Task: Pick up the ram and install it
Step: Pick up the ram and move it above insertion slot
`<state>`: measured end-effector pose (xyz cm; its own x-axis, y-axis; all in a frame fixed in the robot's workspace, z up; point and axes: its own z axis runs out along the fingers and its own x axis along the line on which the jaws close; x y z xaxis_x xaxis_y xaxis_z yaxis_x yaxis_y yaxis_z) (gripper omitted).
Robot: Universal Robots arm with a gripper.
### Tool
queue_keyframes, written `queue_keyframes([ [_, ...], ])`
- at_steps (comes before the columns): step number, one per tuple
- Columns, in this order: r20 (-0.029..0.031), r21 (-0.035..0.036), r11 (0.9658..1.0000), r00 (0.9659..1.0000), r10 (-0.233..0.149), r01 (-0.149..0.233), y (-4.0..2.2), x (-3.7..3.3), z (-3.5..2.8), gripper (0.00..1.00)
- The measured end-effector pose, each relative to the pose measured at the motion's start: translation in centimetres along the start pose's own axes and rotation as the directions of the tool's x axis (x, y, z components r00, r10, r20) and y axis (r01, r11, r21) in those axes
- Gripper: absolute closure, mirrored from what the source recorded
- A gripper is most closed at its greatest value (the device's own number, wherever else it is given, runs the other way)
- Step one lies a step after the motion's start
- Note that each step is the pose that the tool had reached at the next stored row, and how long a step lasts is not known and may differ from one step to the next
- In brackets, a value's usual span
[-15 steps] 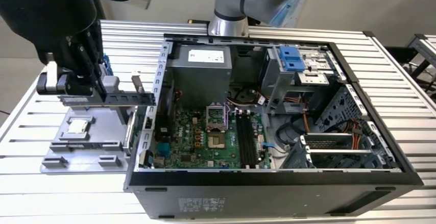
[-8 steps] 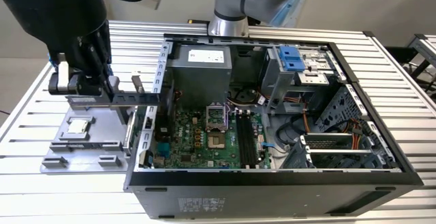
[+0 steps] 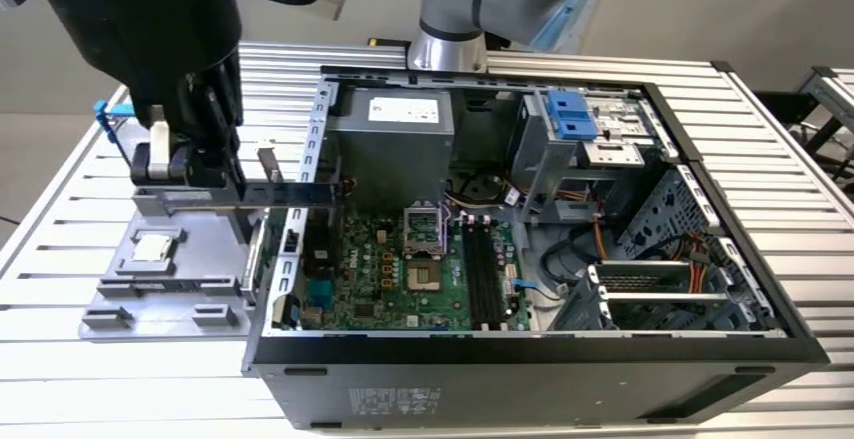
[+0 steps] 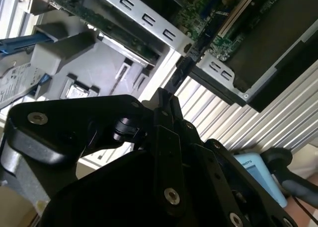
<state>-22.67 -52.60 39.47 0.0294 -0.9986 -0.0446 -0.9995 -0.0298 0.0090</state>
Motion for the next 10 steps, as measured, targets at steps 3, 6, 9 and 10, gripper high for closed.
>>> queue_keyframes([
  [3,0.0000,0.0000,1.0000,1.0000,0.000,0.000,-0.52,0.02,-0.01,1.00],
  [6,0.0000,0.0000,1.0000,1.0000,0.000,0.000,-1.01,0.03,-0.01,1.00],
  [9,-0.0001,-0.0001,1.0000,1.0000,0.000,0.000,-1.55,0.05,-0.02,1.00],
  [10,-0.0001,-0.0001,1.0000,1.0000,0.000,0.000,-1.95,0.06,-0.02,1.00],
])
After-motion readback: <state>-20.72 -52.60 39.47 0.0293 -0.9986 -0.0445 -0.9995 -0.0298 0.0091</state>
